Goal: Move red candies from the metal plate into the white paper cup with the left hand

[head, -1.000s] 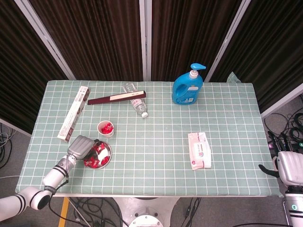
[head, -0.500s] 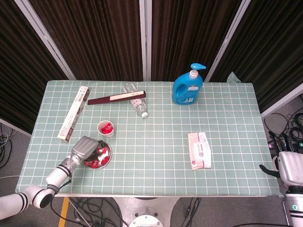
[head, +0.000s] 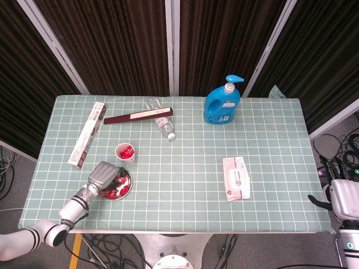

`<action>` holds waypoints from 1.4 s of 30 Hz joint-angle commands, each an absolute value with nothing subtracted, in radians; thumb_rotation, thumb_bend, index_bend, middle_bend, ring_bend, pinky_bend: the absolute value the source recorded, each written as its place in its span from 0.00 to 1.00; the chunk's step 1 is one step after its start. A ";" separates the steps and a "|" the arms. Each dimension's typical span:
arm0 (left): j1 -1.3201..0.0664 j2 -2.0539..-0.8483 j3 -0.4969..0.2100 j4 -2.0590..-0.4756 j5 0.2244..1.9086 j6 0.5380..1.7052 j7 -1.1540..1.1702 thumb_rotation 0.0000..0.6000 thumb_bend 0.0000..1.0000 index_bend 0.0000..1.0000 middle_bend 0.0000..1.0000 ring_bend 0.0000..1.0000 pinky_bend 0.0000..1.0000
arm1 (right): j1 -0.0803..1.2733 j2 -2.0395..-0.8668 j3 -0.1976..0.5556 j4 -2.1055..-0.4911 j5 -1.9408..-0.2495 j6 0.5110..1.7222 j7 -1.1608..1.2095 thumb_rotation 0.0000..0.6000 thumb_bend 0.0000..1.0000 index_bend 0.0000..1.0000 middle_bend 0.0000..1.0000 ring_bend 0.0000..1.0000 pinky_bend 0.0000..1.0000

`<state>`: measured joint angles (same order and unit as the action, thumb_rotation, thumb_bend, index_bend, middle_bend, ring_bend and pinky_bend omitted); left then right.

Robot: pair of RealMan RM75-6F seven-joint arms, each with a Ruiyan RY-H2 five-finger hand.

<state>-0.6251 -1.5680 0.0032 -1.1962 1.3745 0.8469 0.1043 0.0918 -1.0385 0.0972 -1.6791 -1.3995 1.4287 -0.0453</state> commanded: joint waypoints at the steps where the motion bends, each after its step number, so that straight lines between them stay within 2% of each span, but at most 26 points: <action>1: -0.624 -1.576 0.002 -1.185 1.380 0.853 0.092 1.00 0.35 0.53 0.95 0.94 1.00 | 0.092 -1.039 0.097 -1.679 -1.399 1.428 -0.046 1.00 0.02 0.00 0.18 0.01 0.42; 5: -0.619 -1.579 0.005 -1.173 1.389 0.862 0.070 1.00 0.37 0.58 0.96 0.95 1.00 | 0.092 -1.040 0.098 -1.677 -1.397 1.427 -0.044 1.00 0.02 0.00 0.18 0.01 0.42; 10: -0.599 -1.532 -0.011 -1.223 1.402 0.924 0.032 1.00 0.38 0.60 0.96 0.95 1.00 | 0.094 -1.039 0.099 -1.675 -1.398 1.424 -0.043 1.00 0.02 0.00 0.18 0.01 0.42; 17: -0.599 -1.401 -0.087 -1.359 1.385 0.998 -0.005 1.00 0.37 0.60 0.96 0.95 1.00 | 0.098 -1.042 0.098 -1.669 -1.397 1.417 -0.040 1.00 0.02 0.00 0.18 0.01 0.42; 23: -0.693 -1.391 -0.175 -1.333 1.296 0.883 0.001 1.00 0.37 0.59 0.96 0.95 1.00 | 0.100 -1.043 0.098 -1.669 -1.400 1.416 -0.040 1.00 0.02 0.00 0.18 0.01 0.42; 27: -0.750 -1.424 -0.198 -1.292 1.248 0.812 0.034 1.00 0.37 0.59 0.96 0.95 1.00 | 0.097 -1.042 0.099 -1.670 -1.396 1.418 -0.041 1.00 0.02 0.00 0.18 0.01 0.42; 33: -0.795 -1.471 -0.195 -1.242 1.200 0.750 0.078 1.00 0.37 0.58 0.96 0.95 1.00 | 0.095 -1.041 0.099 -1.670 -1.389 1.419 -0.041 1.00 0.02 0.00 0.18 0.01 0.42; 42: -0.802 -1.488 -0.178 -1.214 1.157 0.739 0.120 1.00 0.37 0.53 0.95 0.94 1.00 | 0.099 -1.042 0.103 -1.667 -1.382 1.411 -0.042 1.00 0.02 0.00 0.18 0.01 0.42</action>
<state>-0.8012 -1.4876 -0.1788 -1.2162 1.1594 0.7385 0.1175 0.0989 -1.0419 0.1026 -1.6670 -1.3816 1.4115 -0.0417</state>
